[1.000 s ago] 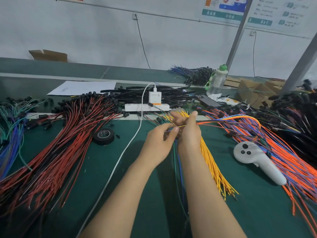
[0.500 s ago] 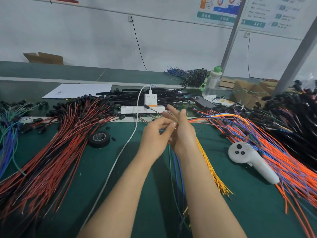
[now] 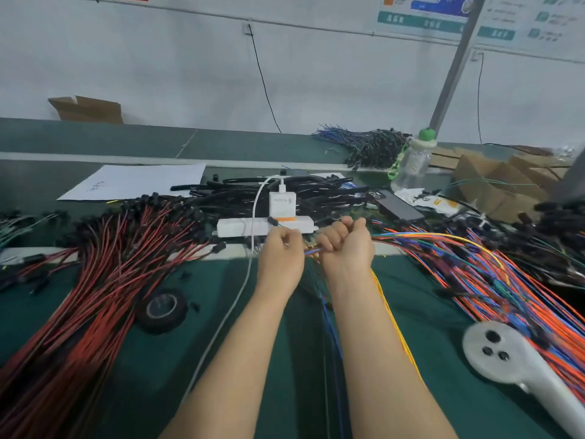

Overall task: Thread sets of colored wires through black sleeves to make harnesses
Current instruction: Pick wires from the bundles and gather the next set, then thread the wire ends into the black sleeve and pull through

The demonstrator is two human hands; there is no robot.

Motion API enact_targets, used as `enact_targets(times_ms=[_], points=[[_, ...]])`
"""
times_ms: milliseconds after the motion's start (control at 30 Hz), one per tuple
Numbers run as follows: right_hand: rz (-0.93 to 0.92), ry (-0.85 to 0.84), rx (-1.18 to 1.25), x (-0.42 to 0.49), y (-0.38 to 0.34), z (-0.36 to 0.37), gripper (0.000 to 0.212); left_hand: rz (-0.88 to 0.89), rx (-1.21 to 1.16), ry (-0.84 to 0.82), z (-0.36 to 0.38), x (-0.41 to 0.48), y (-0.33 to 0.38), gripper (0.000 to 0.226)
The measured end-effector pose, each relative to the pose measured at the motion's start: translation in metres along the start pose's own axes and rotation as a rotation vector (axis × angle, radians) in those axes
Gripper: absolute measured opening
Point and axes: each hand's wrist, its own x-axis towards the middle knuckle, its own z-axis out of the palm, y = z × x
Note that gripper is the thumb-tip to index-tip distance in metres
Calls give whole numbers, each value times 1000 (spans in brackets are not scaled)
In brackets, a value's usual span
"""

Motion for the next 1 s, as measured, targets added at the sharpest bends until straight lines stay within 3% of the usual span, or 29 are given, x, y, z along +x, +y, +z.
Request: enact_targets(times_ms=[167, 500, 633, 800, 1000], points=[[89, 196, -295, 66, 13, 5, 14, -54, -42, 61, 9, 55, 1, 14], [187, 94, -395, 118, 26, 20, 40, -130, -191, 43, 24, 88, -9, 11], [3, 149, -330, 108, 21, 21, 31, -127, -242, 14, 20, 81, -10, 13], [-315, 171, -179, 66, -37, 12, 29, -138, -243, -87, 7, 63, 2, 13], [-324, 114, -40, -16, -84, -12, 22, -166, -241, -316, 8, 7, 34, 20]])
